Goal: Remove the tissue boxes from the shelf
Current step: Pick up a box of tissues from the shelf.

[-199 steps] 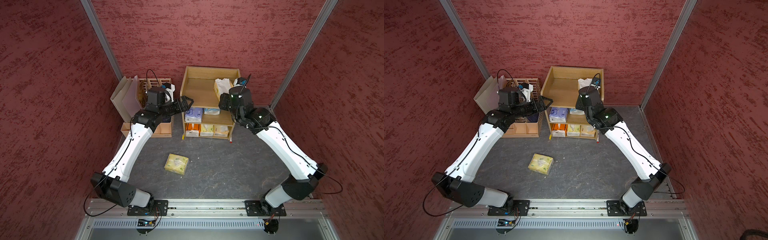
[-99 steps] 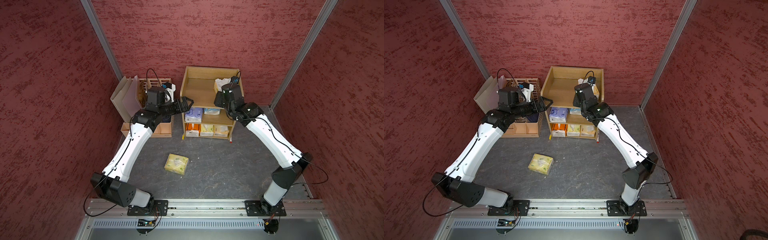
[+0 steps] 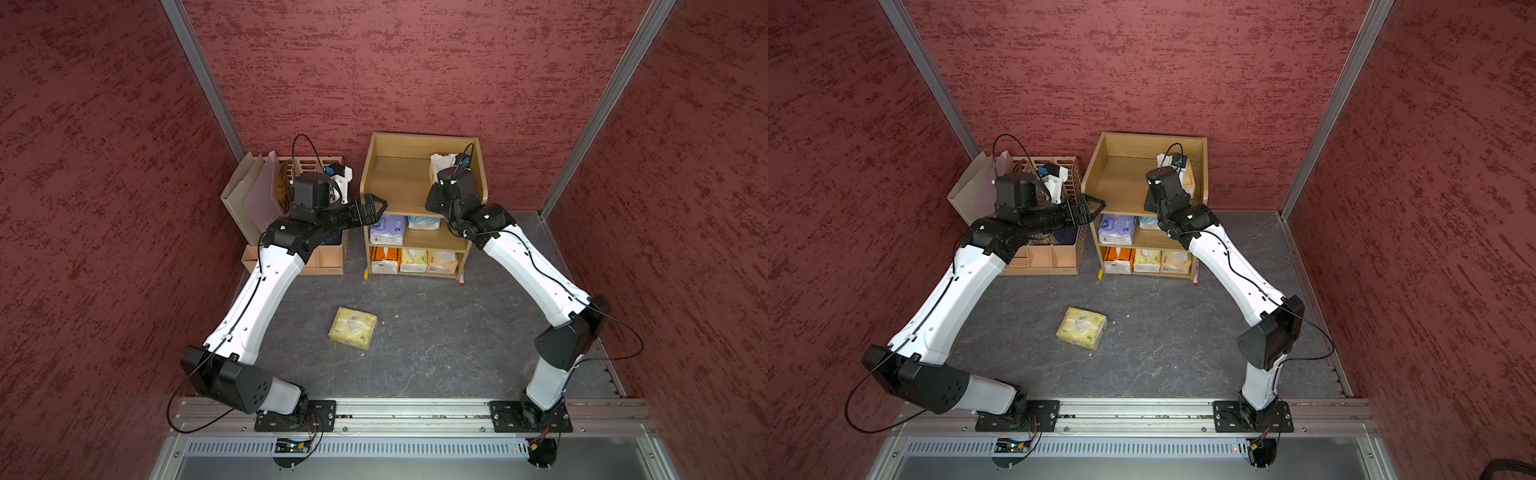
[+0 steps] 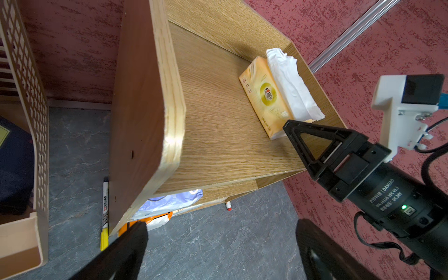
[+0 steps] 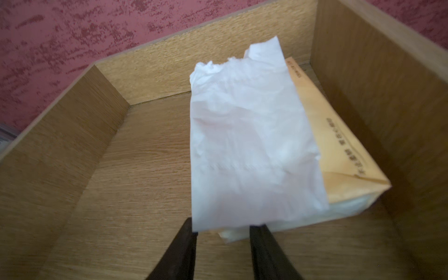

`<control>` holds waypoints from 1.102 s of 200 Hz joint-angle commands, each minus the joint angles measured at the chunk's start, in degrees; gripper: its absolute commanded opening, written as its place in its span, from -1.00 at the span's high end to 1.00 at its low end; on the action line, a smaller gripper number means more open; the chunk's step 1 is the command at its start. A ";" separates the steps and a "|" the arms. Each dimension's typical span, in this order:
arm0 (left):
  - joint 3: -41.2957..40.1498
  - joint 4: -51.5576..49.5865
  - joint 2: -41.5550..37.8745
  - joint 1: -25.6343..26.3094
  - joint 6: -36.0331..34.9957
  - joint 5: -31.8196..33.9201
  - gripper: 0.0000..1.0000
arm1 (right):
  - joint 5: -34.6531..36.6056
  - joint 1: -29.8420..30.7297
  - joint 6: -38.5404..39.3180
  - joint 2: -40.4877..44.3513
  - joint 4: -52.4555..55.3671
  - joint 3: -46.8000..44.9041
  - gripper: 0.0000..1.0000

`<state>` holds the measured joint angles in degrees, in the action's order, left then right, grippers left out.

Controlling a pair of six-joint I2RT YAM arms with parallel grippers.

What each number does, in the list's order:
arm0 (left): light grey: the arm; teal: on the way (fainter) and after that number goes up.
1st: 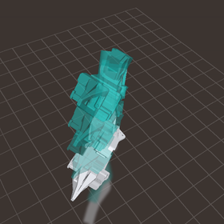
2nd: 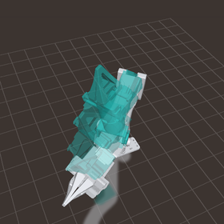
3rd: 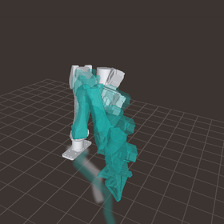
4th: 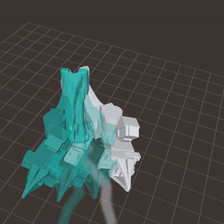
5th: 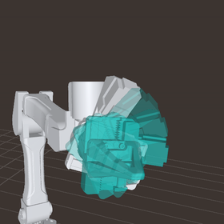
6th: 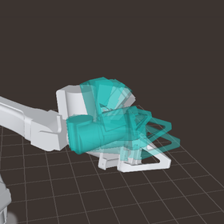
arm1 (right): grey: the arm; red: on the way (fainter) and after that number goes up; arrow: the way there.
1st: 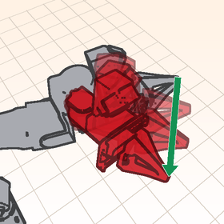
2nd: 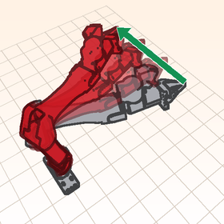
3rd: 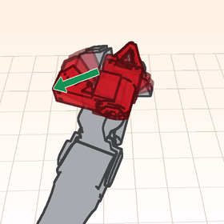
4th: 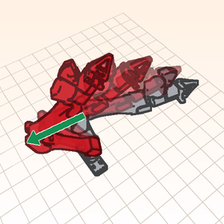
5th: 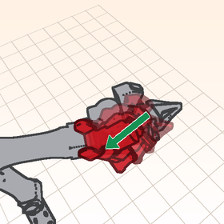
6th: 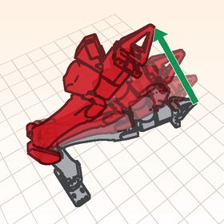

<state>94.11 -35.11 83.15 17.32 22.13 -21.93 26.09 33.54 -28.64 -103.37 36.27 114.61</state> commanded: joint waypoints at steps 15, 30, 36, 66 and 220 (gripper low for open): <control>1.27 -0.88 -0.45 0.13 -2.00 0.81 -0.99 | -0.93 -0.41 1.83 0.56 -2.17 0.97 0.80; 1.15 -0.76 -0.93 0.17 -1.98 1.31 -0.99 | -1.33 -0.45 2.25 1.44 -1.50 0.97 1.00; 1.01 -0.66 -1.07 0.11 -1.94 1.57 -0.99 | -1.63 -0.43 2.35 1.79 -1.16 0.88 1.00; 0.62 -0.40 -1.85 0.10 -2.04 3.03 -1.00 | -5.43 -0.47 3.58 4.07 -0.24 -0.77 1.00; -3.75 0.17 -4.98 0.12 -0.87 3.49 -0.99 | -13.25 1.62 5.78 14.37 1.73 -11.12 -0.11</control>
<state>90.74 -35.55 79.05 17.32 21.15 -18.74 12.64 34.83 -23.86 -90.00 36.91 101.89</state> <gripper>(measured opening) 0.996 0.541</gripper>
